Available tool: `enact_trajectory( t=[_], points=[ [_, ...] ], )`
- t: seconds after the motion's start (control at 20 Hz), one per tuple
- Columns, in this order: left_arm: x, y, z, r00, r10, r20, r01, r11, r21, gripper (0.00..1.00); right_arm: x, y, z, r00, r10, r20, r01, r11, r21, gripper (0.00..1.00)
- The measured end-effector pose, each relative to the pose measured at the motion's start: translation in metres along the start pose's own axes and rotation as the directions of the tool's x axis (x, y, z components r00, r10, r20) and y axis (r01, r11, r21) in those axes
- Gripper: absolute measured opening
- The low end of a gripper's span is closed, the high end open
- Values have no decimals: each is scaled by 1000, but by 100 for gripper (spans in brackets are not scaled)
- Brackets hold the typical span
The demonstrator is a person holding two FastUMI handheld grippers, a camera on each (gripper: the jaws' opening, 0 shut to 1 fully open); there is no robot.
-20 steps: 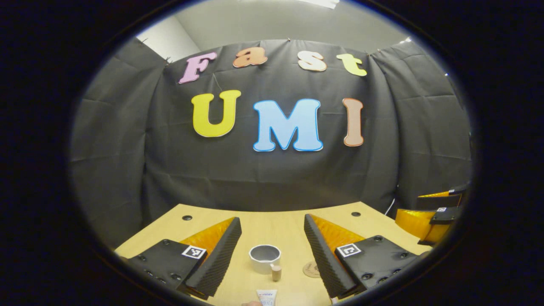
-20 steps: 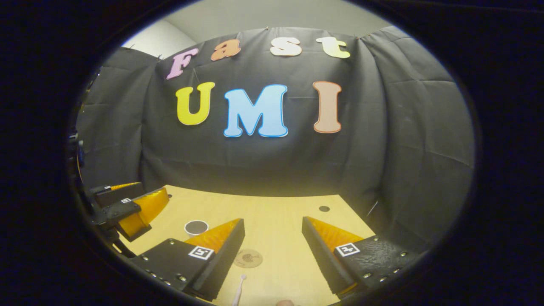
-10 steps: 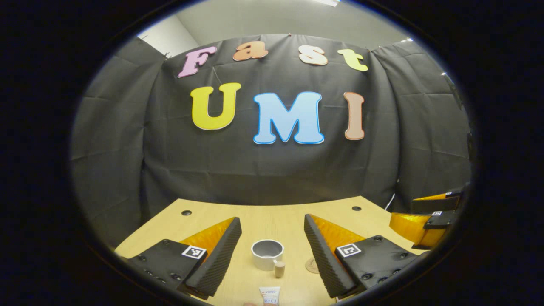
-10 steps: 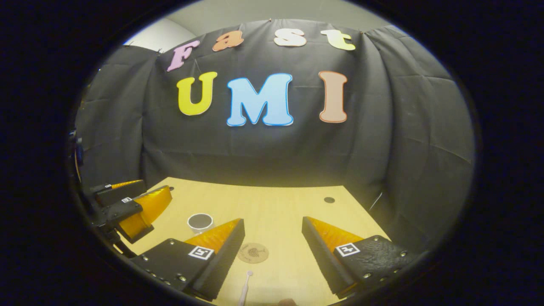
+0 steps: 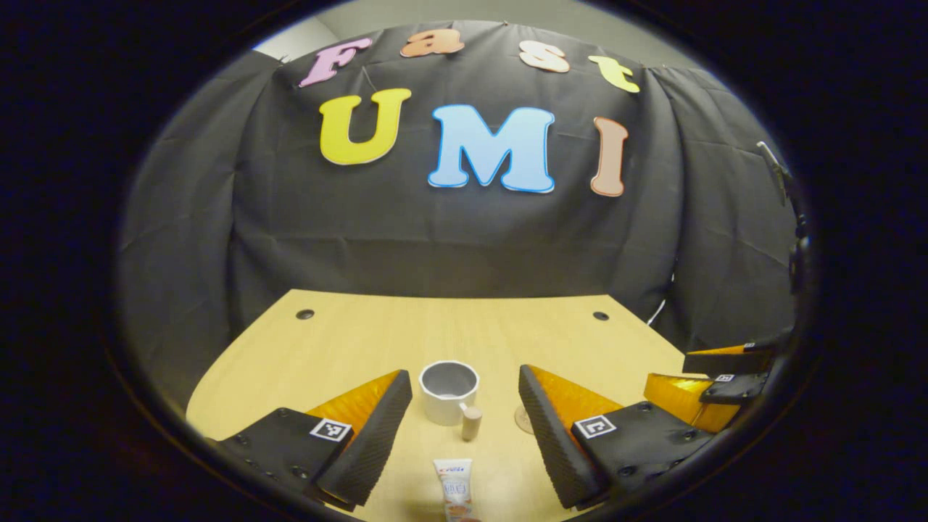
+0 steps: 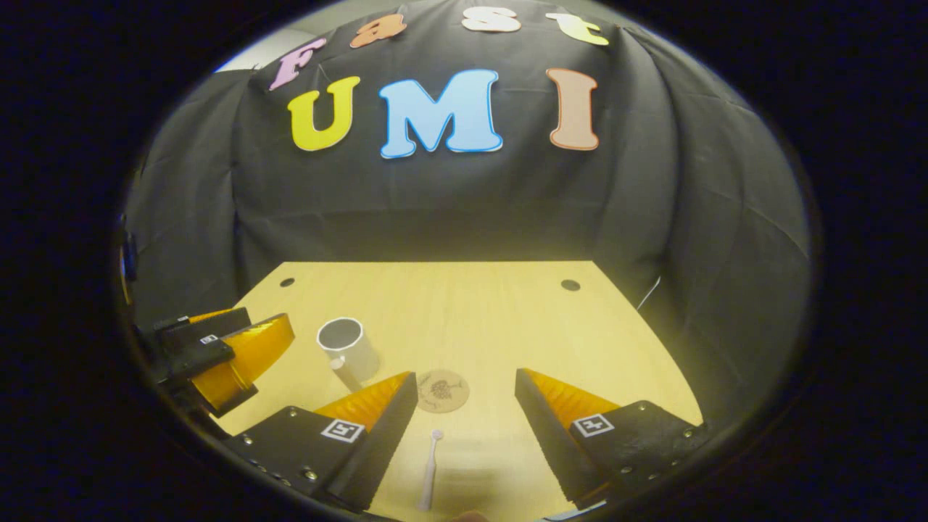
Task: Put the toothbrush and toothpaste on the desktop into the cup, then pick up the cup and place it on the coaster on the desktop.
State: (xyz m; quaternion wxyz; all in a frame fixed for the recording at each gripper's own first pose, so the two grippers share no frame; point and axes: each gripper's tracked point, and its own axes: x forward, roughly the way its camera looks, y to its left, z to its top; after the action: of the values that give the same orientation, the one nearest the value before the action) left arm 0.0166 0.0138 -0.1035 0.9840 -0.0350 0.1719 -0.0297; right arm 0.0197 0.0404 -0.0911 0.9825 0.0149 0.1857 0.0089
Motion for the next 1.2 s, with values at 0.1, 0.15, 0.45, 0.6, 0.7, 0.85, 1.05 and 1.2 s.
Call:
enact_trajectory(
  t=[0.1, 0.15, 0.45, 0.6, 0.7, 0.85, 1.05, 1.2],
  points=[
    [7, 2, -19, 998, 1, -69, -2, 1000, -10, 96, 4, 4, -11, 998, 10, -56, -10, 1000, -2, 89],
    [11, 4, -29, 994, 4, -106, -6, 1000, -14, 95, 5, 6, -18, 996, 17, -84, -17, 1000, 2, 89],
    [16, 10, -86, 946, 18, -323, -26, 999, -19, 95, 13, 21, -60, 964, 62, -258, -53, 998, 40, 89],
    [16, 16, -119, 902, 24, -431, -42, 999, -31, 96, 16, 27, -83, 933, 84, -349, -66, 996, 62, 89],
    [19, 15, -138, 863, 20, -505, -45, 998, -39, 95, 18, 30, -98, 910, 92, -404, -68, 995, 74, 90],
    [15, 13, -171, 787, 1, -617, -49, 997, -61, 95, 19, 32, -115, 873, 90, -480, -60, 995, 77, 90],
    [12, 17, -207, 699, -6, -715, -64, 995, -71, 96, 26, 36, -141, 826, 101, -554, -61, 994, 89, 90],
    [11, 18, -226, 656, -9, -755, -64, 996, -68, 96, 31, 37, -153, 796, 99, -598, -53, 994, 94, 91]
  ],
)
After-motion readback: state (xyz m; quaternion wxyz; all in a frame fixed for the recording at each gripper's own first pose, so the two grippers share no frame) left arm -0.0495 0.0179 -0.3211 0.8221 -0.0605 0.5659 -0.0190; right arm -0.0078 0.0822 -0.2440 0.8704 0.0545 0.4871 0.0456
